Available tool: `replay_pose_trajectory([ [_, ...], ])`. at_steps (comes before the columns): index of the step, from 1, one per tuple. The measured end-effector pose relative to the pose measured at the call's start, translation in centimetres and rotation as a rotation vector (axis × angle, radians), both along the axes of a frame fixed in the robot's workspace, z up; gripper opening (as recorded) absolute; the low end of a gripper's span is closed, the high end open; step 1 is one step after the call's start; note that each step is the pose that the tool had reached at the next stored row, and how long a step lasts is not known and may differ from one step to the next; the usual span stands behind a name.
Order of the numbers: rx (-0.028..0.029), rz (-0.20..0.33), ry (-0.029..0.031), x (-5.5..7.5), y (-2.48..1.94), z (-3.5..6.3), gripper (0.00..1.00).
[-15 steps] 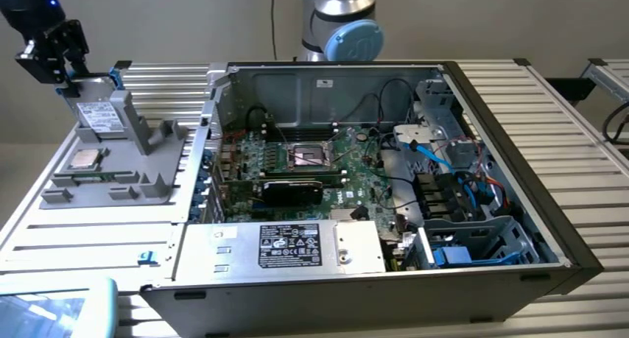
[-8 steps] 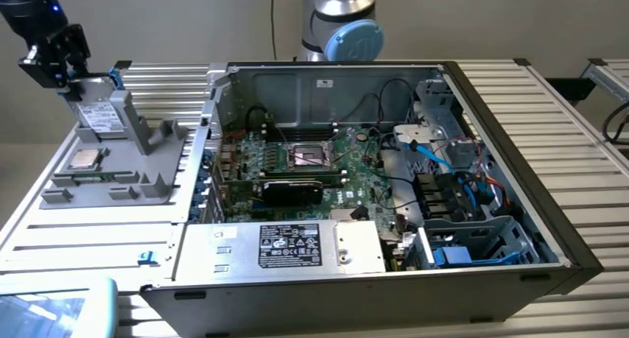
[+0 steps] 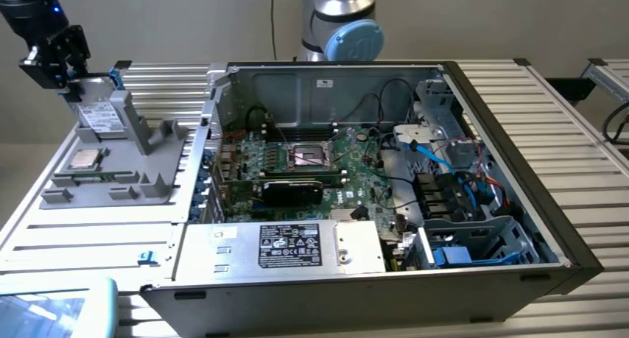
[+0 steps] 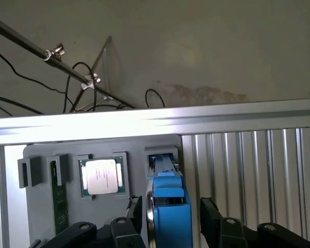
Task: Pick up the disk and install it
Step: 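Pick up the disk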
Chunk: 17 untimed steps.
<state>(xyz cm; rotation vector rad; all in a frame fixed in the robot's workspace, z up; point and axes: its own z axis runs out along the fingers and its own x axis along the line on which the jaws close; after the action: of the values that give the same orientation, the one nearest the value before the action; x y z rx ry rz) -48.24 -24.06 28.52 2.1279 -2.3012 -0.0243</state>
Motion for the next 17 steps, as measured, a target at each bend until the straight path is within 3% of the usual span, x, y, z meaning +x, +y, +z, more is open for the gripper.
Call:
replay_pose_trajectory([
  [5,-0.013,0.0,-0.002,0.0,0.11,0.0,0.57],
  [17,-0.0135,0.001,-0.0032,0.0,0.15,-0.2,0.57],
])
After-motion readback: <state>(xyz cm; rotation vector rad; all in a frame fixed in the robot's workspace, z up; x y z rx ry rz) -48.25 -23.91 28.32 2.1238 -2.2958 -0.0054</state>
